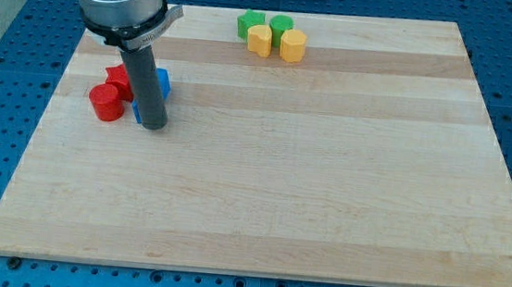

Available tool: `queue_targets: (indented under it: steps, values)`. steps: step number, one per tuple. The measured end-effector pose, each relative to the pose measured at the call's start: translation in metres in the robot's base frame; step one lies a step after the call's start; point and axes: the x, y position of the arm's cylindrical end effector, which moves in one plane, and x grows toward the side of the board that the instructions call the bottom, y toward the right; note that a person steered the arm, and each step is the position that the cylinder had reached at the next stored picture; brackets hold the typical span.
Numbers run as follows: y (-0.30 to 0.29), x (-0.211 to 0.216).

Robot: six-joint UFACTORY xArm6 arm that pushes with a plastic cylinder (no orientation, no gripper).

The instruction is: Move your arm towards blue triangle

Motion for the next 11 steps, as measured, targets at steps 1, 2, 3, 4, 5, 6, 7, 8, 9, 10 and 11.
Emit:
queue_targets:
  steps: [1, 2, 3, 4, 5, 6, 7, 8, 9, 10, 11]
  values:
    - [0.0, 0.0]
    - [0.0, 0.002]
    - [-0.001, 0.028]
    - [-0.031, 0.046]
    - [-0.08, 0.046]
    - [-0.124, 0.029]
    - [-0.137, 0.003]
    - [-0.117, -0.007]
    - [-0.09, -0.017]
    - [-0.076, -0.029]
    - [-0.054, -0.029]
